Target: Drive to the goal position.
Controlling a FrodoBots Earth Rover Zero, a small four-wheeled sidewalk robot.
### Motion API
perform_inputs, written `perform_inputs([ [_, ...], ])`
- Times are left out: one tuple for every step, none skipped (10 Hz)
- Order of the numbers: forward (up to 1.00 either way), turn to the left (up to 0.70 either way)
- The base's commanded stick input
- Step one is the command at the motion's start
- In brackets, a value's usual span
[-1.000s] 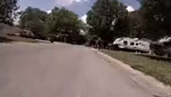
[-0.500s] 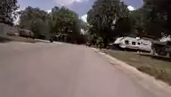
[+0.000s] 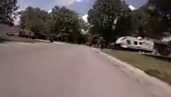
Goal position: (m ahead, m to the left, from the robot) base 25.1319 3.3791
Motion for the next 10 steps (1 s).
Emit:
perform_inputs([
  [0.85,0.0],
  [0.85,0.0],
  [0.85,0.0],
  [0.85,0.0],
  [0.85,-0.12],
  [0.85,-0.33],
  [0.85,-0.34],
  [0.85,-0.34],
  [0.85,-0.3],
  [0.85,-0.01],
])
